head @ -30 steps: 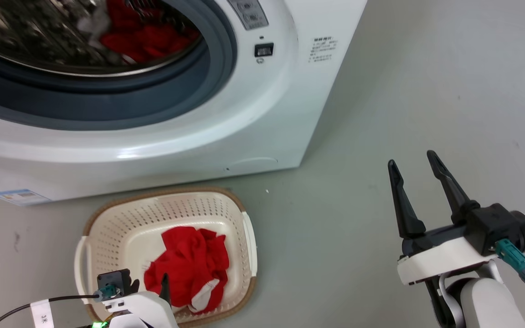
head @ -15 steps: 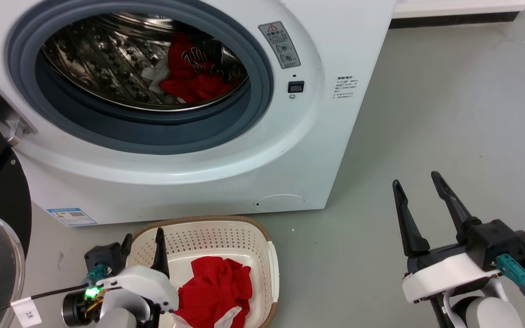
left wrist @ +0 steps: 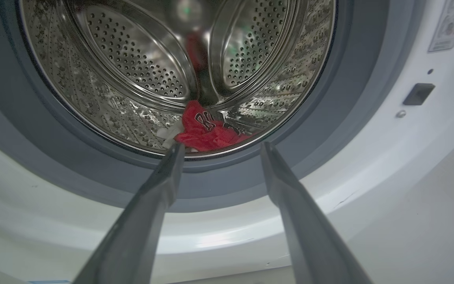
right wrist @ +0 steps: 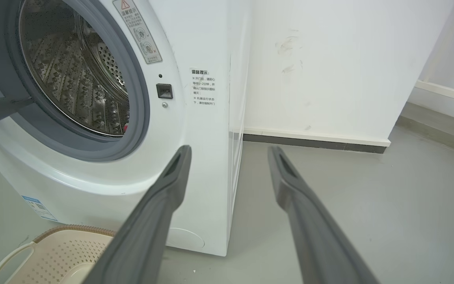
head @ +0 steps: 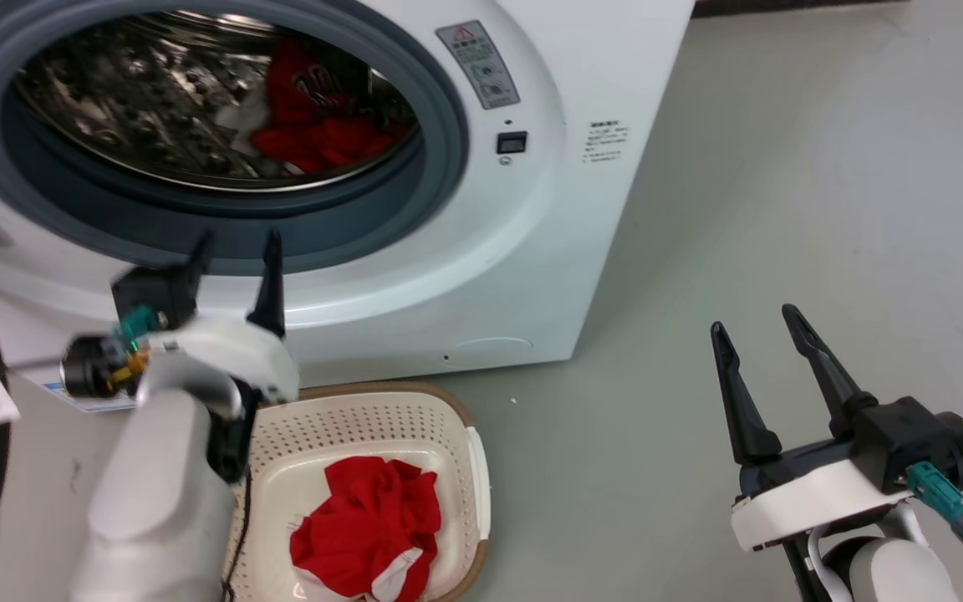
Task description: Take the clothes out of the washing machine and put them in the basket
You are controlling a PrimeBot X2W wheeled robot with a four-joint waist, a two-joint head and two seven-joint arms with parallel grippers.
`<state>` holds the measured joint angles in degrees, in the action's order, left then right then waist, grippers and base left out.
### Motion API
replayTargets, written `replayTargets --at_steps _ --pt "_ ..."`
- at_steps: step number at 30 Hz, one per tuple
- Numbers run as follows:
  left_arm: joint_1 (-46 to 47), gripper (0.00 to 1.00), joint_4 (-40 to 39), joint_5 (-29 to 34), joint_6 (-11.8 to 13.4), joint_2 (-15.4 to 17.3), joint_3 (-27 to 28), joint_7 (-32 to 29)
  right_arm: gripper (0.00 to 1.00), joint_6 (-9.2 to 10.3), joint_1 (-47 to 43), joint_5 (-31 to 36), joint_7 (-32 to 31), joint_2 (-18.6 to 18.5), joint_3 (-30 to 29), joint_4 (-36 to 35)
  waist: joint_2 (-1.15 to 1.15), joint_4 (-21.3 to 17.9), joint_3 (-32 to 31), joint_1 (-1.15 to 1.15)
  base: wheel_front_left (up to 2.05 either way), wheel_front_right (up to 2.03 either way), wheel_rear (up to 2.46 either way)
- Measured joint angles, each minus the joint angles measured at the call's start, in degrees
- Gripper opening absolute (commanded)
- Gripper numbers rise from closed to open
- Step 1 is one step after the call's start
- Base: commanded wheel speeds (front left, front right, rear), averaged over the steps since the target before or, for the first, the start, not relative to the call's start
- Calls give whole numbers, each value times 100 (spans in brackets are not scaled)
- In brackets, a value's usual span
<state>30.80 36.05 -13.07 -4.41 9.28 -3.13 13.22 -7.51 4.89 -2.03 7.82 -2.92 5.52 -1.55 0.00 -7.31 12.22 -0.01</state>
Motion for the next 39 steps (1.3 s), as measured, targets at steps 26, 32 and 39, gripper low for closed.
replayTargets --at_steps 26,32,39 --pt "3562 100 1747 21 -159 1929 35 -1672 100 0 917 -1014 713 -5 571 285 0 -1698 2156 2 0 0 0" --pt "4309 100 1824 93 -175 2193 -122 -2398 100 0 921 -1161 726 -4 682 -132 0 -2030 2547 2 0 0 0" --pt "5126 100 1825 177 -221 2449 -363 -3704 100 0 865 -1237 726 -3 815 -576 0 -2277 2933 2 0 0 0"
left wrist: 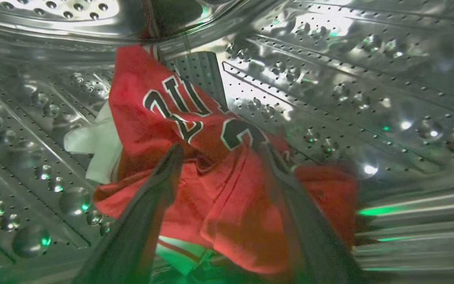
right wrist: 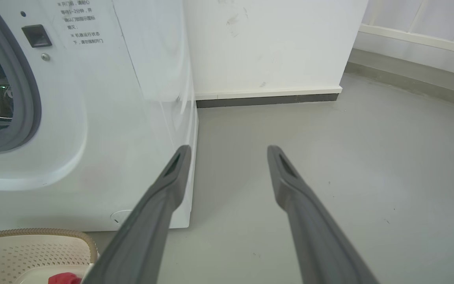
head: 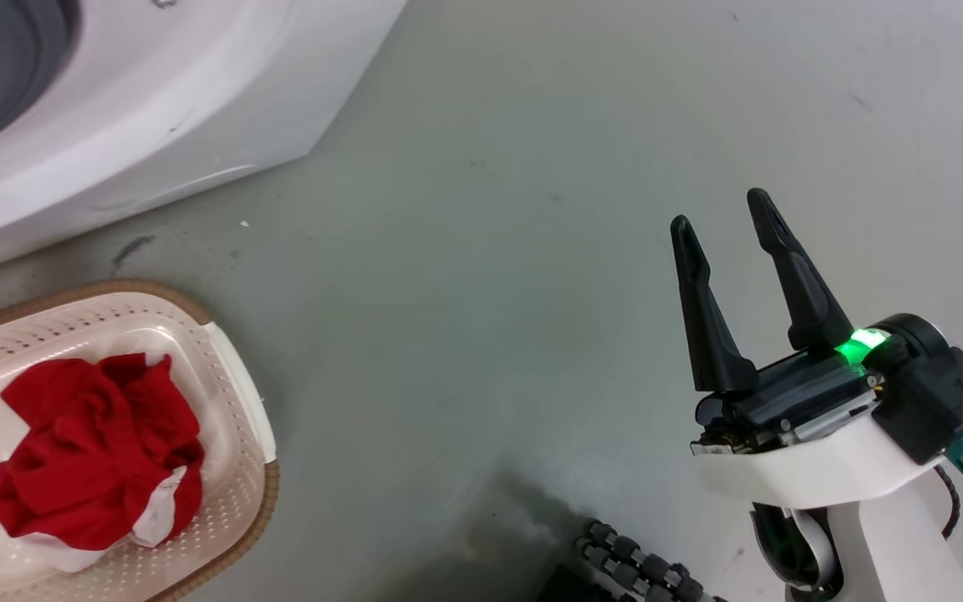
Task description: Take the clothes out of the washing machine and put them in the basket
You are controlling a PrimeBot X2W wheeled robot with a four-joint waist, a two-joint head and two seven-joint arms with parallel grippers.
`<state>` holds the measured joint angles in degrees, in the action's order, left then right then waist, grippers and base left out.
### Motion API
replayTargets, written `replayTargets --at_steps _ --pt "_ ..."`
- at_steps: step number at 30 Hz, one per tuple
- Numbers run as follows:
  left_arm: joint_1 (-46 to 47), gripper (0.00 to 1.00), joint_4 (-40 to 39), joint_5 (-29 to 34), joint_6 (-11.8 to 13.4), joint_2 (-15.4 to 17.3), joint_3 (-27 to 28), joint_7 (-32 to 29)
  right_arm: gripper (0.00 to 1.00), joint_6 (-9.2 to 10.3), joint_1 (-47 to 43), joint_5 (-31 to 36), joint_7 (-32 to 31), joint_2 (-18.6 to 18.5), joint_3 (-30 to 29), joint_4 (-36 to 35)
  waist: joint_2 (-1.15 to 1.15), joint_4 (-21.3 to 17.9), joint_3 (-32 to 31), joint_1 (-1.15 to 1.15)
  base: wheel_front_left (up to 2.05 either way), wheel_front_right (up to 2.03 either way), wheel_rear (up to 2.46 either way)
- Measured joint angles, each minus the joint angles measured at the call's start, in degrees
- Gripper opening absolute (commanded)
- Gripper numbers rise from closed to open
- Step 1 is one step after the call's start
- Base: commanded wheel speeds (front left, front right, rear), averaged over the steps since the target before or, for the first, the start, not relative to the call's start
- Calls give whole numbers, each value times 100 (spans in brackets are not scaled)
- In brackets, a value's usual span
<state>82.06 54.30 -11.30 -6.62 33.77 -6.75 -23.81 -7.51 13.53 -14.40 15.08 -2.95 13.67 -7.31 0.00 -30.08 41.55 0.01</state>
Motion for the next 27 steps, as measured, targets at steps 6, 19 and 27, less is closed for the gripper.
replayTargets --at_steps 6,19,27 --pt "337 100 -89 -7 68 127 -52 -1078 100 0 -104 -30 0 -1 29 -198 0 -158 278 0 0 0 0" --pt "121 0 -700 -258 548 133 109 -2040 100 0 -152 -129 0 0 34 -333 0 -145 577 -1 0 0 0" --pt "-331 0 -1359 -244 773 248 145 -1636 100 0 -109 -155 0 0 62 -304 0 -180 513 0 0 0 0"
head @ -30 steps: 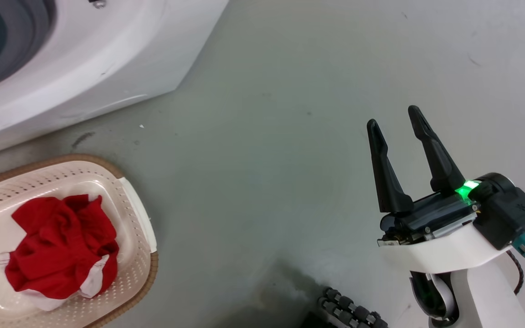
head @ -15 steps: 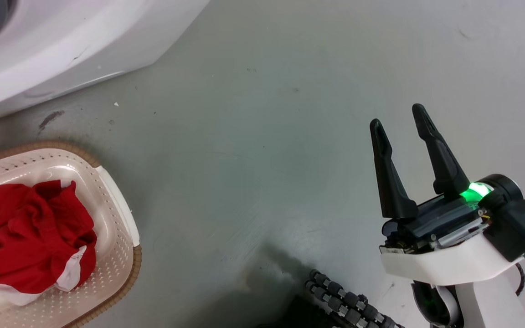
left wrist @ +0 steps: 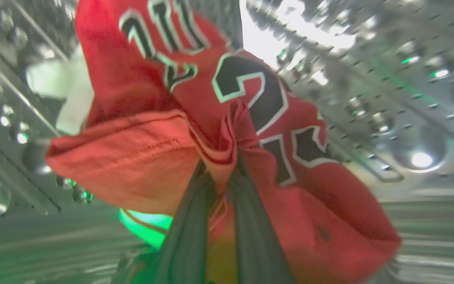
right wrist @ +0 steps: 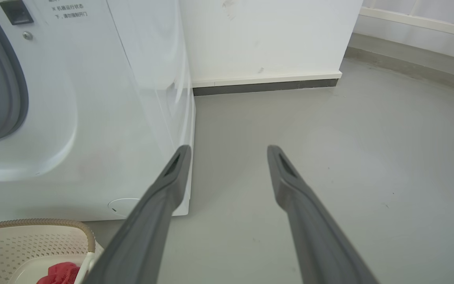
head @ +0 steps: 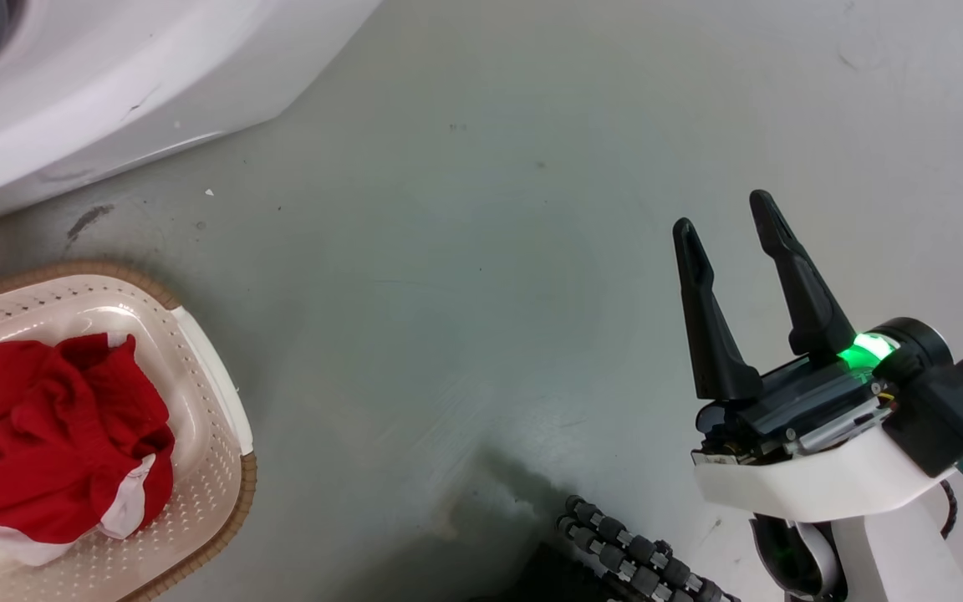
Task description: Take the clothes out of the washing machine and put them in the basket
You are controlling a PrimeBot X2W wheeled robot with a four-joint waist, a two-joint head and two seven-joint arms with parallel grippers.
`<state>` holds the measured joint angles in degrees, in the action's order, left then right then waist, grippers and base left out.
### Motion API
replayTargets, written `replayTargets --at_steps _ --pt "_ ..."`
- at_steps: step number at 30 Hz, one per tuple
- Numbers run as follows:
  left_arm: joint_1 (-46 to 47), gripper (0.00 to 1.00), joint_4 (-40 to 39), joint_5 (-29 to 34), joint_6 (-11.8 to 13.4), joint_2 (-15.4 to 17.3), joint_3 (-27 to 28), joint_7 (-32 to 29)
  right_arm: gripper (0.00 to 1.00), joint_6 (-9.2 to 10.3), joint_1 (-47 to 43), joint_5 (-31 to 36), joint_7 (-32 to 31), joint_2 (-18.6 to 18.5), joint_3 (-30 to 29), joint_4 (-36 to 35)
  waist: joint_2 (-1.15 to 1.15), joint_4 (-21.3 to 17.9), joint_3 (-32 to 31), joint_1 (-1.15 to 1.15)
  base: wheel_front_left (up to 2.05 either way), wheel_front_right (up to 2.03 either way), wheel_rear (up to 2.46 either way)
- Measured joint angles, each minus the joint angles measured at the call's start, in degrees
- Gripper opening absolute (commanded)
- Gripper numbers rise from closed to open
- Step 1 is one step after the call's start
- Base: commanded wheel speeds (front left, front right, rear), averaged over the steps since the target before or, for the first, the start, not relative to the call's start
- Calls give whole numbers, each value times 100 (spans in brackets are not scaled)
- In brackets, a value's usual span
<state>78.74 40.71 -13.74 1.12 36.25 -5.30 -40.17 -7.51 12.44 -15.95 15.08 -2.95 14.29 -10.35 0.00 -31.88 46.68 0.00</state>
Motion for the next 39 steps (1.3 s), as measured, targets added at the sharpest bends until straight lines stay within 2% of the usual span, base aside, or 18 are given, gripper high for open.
replayTargets --at_steps 6,15,26,32,39 --pt "-372 0 -487 68 155 85 59 999 100 0 76 5 0 1 34 109 0 -26 -188 0 0 0 0" --pt "-1192 0 -495 3 255 -234 89 2635 100 0 77 187 0 2 -89 257 0 197 -733 0 0 0 0" --pt "-2365 0 87 -201 263 -664 175 4528 100 0 -154 457 0 4 -252 661 0 459 -1709 -1 0 0 0" --pt "-2874 0 318 -392 138 -922 192 5194 100 0 -384 604 -98 4 -389 762 0 664 -2352 -1 0 0 0" --pt "-3408 0 212 -467 -13 -1218 110 5444 100 0 -654 790 -380 5 -556 712 0 996 -3043 -2 0 0 0"
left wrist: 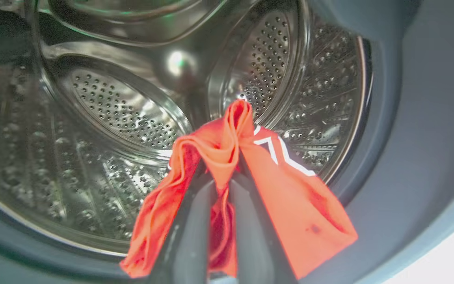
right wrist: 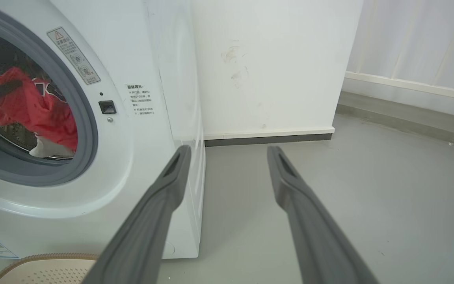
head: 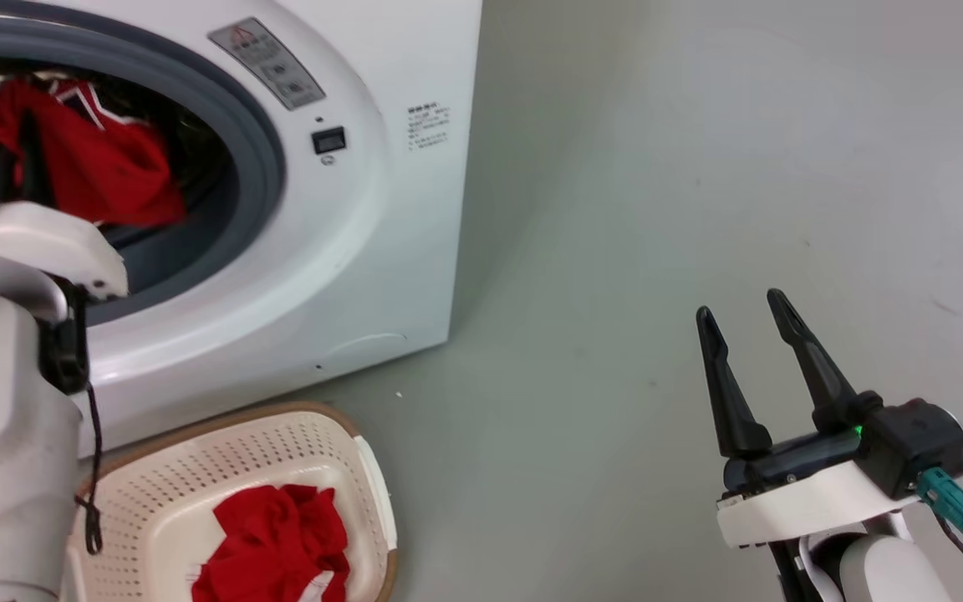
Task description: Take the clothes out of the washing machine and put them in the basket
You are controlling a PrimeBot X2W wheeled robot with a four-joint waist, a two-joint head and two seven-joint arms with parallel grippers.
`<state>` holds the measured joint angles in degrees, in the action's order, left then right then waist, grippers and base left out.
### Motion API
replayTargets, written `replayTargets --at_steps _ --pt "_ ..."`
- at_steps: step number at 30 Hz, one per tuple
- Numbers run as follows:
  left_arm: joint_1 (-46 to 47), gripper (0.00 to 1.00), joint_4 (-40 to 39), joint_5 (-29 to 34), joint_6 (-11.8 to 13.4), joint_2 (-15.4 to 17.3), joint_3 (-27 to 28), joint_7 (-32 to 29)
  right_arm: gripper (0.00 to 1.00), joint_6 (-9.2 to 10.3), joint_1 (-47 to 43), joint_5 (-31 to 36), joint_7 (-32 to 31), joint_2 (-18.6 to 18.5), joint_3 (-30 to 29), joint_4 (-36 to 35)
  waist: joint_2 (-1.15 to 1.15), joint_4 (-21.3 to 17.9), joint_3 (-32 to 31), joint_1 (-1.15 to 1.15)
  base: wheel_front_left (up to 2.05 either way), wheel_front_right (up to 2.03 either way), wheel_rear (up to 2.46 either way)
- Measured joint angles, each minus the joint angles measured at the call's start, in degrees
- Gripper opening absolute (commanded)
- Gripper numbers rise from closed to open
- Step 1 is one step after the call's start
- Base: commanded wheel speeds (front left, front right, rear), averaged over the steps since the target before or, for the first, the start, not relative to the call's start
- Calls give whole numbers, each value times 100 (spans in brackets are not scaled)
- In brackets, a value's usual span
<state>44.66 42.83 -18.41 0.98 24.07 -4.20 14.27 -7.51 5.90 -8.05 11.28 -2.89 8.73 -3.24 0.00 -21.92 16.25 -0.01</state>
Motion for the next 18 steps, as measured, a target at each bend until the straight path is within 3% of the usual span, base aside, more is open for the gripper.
replayTargets --at_steps 10,18 --pt "-1156 0 -894 -166 -45 -363 -22 56 100 0 -377 297 -344 -1 -118 -226 0 492 -830 0 0 0 0" --pt "-2120 0 -2195 -236 159 -474 -97 -143 100 0 -623 403 -579 -1 -240 -396 0 857 -1265 0 0 0 0"
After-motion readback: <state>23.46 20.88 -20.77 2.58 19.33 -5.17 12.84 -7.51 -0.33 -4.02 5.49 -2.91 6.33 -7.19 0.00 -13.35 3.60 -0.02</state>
